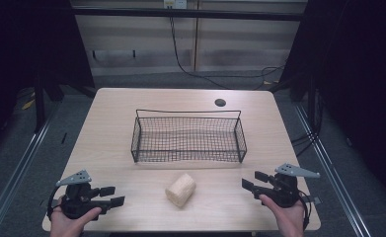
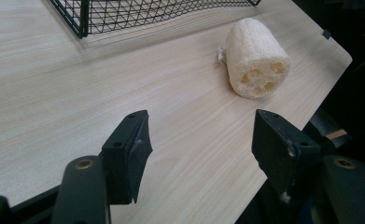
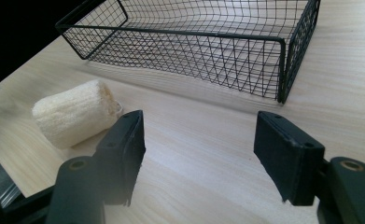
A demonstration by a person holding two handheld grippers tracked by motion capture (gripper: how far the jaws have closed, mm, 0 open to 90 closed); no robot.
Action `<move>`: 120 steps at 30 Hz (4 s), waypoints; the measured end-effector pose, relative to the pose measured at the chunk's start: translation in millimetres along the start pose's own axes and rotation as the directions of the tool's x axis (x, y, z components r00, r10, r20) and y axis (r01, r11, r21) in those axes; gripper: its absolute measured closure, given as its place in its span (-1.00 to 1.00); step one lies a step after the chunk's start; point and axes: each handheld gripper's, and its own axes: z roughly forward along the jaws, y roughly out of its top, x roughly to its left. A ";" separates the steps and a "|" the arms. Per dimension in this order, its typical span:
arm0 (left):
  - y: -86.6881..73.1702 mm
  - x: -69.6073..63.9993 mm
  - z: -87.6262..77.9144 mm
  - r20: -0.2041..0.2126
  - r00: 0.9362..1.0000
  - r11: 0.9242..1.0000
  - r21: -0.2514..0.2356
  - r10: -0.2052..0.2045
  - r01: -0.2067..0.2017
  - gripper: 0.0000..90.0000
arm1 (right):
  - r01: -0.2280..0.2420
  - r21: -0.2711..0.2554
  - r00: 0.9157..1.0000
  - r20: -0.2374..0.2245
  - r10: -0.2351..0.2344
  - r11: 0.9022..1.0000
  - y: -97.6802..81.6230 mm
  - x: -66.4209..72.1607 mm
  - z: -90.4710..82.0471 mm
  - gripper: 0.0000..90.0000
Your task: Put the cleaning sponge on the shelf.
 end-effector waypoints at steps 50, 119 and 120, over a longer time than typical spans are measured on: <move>76.4 -35.0 29.1 0.009 0.998 0.950 0.306 0.066 -0.066 -0.23 | 0.015 0.075 0.999 -0.031 -0.013 0.997 0.2 3.6 3.3 -0.33; 146.1 -76.5 157.2 0.030 0.995 0.779 0.620 0.100 -0.097 -0.39 | 0.039 0.124 0.997 -0.064 -0.031 0.991 1.3 6.4 10.8 -0.52; 145.8 -75.8 160.7 0.033 0.995 0.772 0.629 0.093 -0.094 -0.40 | 0.038 0.126 0.998 -0.064 -0.030 0.991 1.3 6.5 10.8 -0.52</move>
